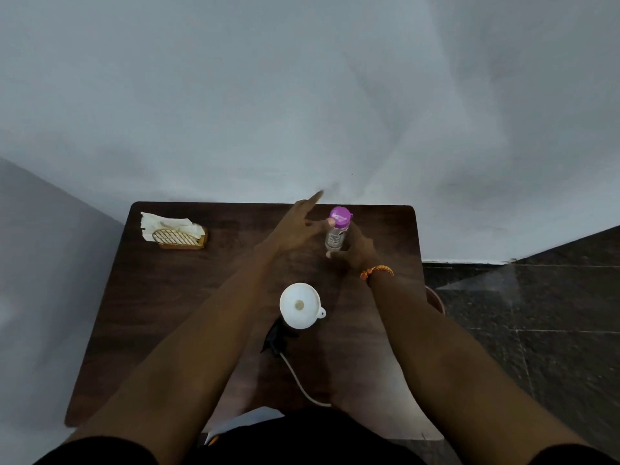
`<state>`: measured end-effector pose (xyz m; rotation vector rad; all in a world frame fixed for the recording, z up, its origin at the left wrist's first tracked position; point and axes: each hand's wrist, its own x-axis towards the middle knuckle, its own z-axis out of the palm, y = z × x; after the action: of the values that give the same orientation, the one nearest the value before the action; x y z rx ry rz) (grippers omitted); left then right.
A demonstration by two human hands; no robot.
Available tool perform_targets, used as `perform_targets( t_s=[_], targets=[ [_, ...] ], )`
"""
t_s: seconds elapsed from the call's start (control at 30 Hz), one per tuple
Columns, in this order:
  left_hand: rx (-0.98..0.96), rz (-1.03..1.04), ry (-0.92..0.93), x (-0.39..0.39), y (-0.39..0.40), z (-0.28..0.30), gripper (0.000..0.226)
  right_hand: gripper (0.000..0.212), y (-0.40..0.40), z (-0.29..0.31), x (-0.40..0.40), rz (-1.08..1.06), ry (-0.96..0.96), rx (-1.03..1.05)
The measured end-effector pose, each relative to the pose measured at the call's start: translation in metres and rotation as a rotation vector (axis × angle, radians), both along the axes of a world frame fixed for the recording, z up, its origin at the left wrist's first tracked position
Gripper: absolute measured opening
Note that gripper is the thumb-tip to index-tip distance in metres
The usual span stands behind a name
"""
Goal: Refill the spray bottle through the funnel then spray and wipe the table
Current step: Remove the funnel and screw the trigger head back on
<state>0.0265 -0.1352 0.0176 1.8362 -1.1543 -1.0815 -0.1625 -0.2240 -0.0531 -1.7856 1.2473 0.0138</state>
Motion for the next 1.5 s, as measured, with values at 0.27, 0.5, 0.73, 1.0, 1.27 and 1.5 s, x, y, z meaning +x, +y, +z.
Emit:
perform_targets(
  t_s=[0.27,0.5,0.73,1.0,1.27,1.5],
  targets=[
    [0.166,0.366,0.207,0.004,0.117,-0.02,0.044,0.025,0.035,-0.026,-0.057,0.086,0.129,-0.077],
    [0.089,0.38,0.222,-0.029,0.172,-0.002,0.039,0.039,0.087,0.016,-0.058,-0.011,-0.235,0.179],
    [-0.021,0.304,0.187,-0.037,0.18,0.007,0.025,0.047,0.109,0.059,-0.048,0.183,-0.442,0.173],
    [-0.129,0.289,0.071,-0.047,0.182,0.017,0.023,0.017,0.109,0.061,-0.046,0.244,-0.45,-0.014],
    [-0.147,0.347,0.034,-0.054,0.191,0.011,0.022,0.015,0.114,0.056,-0.045,0.222,-0.443,-0.089],
    [-0.177,0.399,-0.011,-0.067,0.195,0.009,0.017,0.016,0.12,0.057,-0.04,0.217,-0.429,-0.125]
  ],
)
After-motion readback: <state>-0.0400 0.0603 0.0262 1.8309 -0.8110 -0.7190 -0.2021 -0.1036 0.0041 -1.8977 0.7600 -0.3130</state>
